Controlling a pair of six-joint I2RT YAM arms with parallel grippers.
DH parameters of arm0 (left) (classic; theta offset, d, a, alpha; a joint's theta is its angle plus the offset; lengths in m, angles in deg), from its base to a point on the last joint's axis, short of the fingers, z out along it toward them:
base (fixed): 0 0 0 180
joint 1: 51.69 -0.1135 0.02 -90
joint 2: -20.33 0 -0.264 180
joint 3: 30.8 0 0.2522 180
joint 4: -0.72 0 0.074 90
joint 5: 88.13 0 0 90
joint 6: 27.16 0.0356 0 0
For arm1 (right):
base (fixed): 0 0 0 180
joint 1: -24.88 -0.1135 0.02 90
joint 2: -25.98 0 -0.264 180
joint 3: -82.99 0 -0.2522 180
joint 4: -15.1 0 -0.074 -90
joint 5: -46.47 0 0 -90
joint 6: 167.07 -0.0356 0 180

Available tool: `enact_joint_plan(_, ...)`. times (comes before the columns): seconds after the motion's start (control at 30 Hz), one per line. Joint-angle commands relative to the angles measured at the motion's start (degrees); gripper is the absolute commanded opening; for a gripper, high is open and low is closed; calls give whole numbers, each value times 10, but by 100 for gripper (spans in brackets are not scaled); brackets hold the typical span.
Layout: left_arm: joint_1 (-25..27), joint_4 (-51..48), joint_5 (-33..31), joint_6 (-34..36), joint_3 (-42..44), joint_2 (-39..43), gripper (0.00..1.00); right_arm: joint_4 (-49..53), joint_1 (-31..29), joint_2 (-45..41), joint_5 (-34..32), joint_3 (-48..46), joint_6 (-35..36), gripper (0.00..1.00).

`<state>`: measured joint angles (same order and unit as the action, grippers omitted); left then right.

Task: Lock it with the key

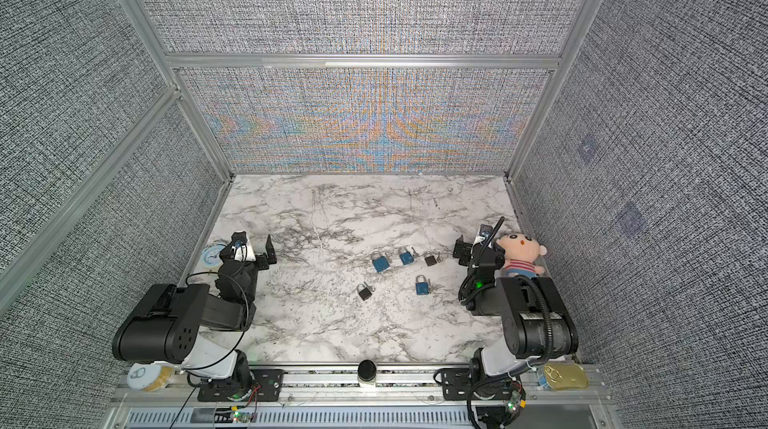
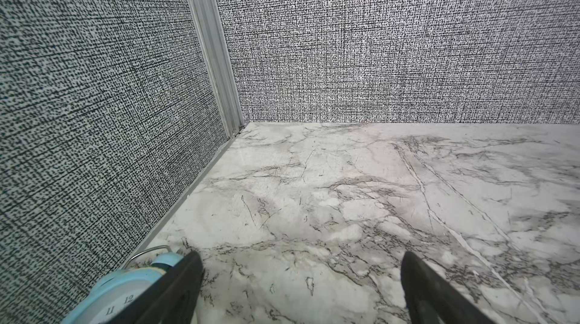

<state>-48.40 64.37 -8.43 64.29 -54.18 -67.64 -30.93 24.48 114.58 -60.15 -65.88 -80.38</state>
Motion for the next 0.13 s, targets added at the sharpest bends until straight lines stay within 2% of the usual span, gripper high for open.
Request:
enact_joint_plan(0.0,-1,-3,8,-2,-3,0,99,-10,-1,-1,-2,0,0,99)
enact_joint_plan(0.1,-1,0,8,-1,0,1,99,-10,0,0,-2,2,1,99)
